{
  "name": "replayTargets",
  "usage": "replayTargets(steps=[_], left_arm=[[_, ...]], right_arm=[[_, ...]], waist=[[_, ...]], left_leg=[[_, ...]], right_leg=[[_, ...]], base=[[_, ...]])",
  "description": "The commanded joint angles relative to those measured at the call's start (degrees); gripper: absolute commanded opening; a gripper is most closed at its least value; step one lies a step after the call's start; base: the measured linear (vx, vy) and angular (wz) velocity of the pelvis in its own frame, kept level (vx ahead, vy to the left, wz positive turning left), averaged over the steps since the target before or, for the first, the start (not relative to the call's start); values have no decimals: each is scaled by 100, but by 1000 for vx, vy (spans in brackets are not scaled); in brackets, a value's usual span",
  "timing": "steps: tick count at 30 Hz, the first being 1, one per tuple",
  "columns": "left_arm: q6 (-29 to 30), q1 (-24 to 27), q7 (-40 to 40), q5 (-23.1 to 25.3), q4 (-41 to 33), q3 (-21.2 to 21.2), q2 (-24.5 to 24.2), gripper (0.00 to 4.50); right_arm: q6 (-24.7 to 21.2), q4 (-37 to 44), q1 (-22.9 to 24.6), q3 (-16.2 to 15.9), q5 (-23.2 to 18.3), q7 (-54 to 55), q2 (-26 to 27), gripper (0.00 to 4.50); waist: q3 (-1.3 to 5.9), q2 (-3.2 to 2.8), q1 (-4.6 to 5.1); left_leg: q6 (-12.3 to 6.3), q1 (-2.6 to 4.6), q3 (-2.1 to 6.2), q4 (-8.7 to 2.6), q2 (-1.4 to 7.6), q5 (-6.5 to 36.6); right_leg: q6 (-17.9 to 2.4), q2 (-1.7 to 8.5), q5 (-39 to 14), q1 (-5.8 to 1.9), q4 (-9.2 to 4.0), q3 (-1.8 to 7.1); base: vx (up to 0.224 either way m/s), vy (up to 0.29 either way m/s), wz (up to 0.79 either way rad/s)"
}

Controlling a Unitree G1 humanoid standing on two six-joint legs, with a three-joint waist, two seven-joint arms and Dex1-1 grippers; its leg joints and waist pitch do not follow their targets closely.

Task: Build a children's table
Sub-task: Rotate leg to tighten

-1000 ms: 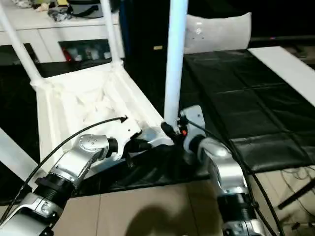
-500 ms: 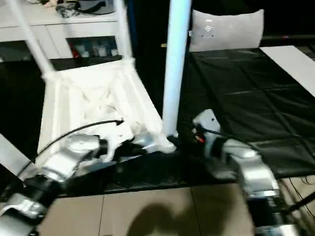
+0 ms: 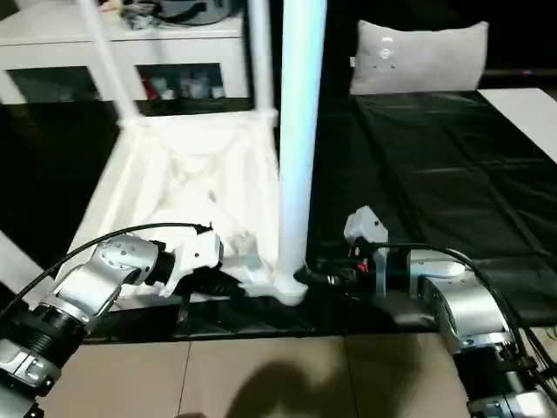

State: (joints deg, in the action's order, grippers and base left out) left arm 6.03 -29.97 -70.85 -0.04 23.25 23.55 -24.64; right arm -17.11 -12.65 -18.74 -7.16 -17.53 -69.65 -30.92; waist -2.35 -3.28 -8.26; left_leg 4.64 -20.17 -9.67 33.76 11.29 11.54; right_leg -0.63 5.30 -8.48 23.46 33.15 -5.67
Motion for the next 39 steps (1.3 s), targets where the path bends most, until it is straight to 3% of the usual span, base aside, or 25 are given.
replayTargets(steps=[1, 12, 16, 21, 22, 26, 34, 35, 39], left_arm=[[-16, 32, -263, 28, -208, 231, 9, 0], [-27, 39, -329, 6, -204, 235, 31, 0], [-4, 48, -306, 3, -211, 228, 43, 0], [8, 81, -257, 16, -197, 213, 58, 0], [18, 90, -246, 11, -203, 208, 65, 0], [30, 102, -244, 11, -219, 207, 71, 0], [21, 132, -233, 46, -229, 187, 81, 0], [28, 140, -229, 49, -241, 189, 85, 0], [9, 145, -228, 58, -222, 196, 86, 0]], right_arm=[[68, -44, -179, 0, -1, -48, 75, 237], [54, -215, -312, -121, -82, -275, 180, 170], [40, -199, -287, -96, -84, -319, 176, 136], [60, -277, -295, -45, 37, 23, 277, 136], [-73, -246, -316, 9, -76, 17, 312, 165], [-142, -220, -342, 50, -141, -8, 334, 199], [-64, -242, -416, 13, -106, -39, 415, 252], [38, -285, -440, -12, -14, 38, 434, 279], [79, -315, -454, -57, 40, 48, 452, 279]], waist=[[370, 142, 11], [353, 170, 40], [361, 178, 35], [356, 175, 43], [349, 179, 53], [349, 176, 71], [362, 165, 60], [368, 155, 53], [377, 145, 11]], left_leg=[[-441, -27, 5, -376, 173, 840], [-378, -25, 7, -386, 157, 950], [-390, -22, 7, -381, 166, 887], [-381, -23, 6, -383, 162, 891], [-367, -24, 7, -387, 158, 944], [-342, -11, 10, -389, 160, 1000], [-349, -12, 10, -385, 171, 922], [-344, -9, 11, -383, 179, 896], [-341, 2, 3, -374, 181, 844]], right_leg=[[-1005, 329, -1904, -327, -342, 257], [-860, 329, -2243, -330, -382, 248], [-884, 321, -2137, -326, -367, 251], [-911, 324, -2121, -326, -366, 251], [-884, 324, -2223, -328, -378, 245], [-827, 323, -2351, -316, -395, 245], [-952, 323, -2059, -321, -355, 253], [-979, 327, -1997, -314, -348, 255], [-1078, 317, -1725, -316, -314, 267]], base=[[0, 0, 0], [0, 0, 0], [0, 0, 0], [0, 0, 0], [0, 0, 0], [0, 0, 0], [0, 0, 0], [0, 0, 0], [0, 0, 0]])
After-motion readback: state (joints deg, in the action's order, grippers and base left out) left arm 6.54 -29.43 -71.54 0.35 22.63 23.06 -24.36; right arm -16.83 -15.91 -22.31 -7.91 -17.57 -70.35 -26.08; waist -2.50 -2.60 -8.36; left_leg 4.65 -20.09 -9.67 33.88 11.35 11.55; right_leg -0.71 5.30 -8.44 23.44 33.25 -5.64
